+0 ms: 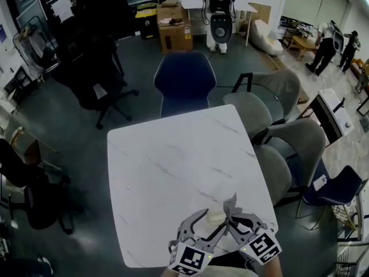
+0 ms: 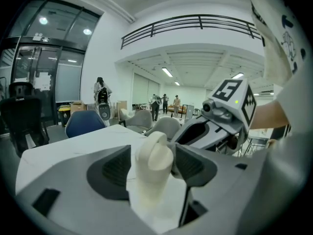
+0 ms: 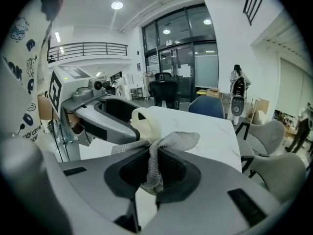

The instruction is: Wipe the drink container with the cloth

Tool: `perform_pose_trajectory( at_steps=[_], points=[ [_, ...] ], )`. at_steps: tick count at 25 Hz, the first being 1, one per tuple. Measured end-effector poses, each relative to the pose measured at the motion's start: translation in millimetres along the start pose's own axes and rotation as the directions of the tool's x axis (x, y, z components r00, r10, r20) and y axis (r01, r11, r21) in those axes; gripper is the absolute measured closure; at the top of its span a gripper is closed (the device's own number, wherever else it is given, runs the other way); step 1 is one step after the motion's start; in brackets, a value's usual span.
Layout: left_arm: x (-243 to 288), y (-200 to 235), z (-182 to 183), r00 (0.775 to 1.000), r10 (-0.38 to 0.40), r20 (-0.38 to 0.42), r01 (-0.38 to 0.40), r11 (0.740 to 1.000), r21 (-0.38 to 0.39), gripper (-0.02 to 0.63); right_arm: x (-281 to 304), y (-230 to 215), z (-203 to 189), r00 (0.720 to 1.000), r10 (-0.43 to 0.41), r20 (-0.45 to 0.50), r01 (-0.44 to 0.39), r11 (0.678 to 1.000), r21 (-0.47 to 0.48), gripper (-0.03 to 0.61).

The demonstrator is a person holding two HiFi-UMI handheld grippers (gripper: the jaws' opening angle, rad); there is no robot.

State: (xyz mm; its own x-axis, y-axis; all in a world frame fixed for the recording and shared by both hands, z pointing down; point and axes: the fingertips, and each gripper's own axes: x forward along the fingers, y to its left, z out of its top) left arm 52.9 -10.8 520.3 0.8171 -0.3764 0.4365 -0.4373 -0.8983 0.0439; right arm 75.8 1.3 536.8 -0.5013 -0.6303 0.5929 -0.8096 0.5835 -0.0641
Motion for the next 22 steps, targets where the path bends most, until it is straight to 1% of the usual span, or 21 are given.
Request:
perform_pose_trajectory(
  at_steps=[5,10,16,22],
  points=[
    [4.3,2.4,-2.1,0.999,0.049,-0.022,-0.050,0.998,-0.038,0.350,2.2,4.1,-0.7,0.995,0.101,-0.024,-0.102,0.993,-0.064,0.531],
    [7.0,1.2,-2.7,0.997,0.075,-0.029,-0.076,0.996,-0.036,0.351,2.9,6.8,-2.0,0.982,0.186,-0.030,-0.188,0.973,-0.133,0.531],
    [6.8,1.6,-3.6,0.996,0.082,-0.030,-0.083,0.996,-0.033,0.351,8.1,8.6,-9.9,0.966,0.251,-0.052,-0.257,0.947,-0.195,0.531],
    [8.5,1.6,-3.9,0.995,0.091,-0.049,-0.092,0.995,-0.028,0.351,14.2,6.8,-17.8,0.957,0.288,-0.046,-0.291,0.938,-0.186,0.531]
  ],
)
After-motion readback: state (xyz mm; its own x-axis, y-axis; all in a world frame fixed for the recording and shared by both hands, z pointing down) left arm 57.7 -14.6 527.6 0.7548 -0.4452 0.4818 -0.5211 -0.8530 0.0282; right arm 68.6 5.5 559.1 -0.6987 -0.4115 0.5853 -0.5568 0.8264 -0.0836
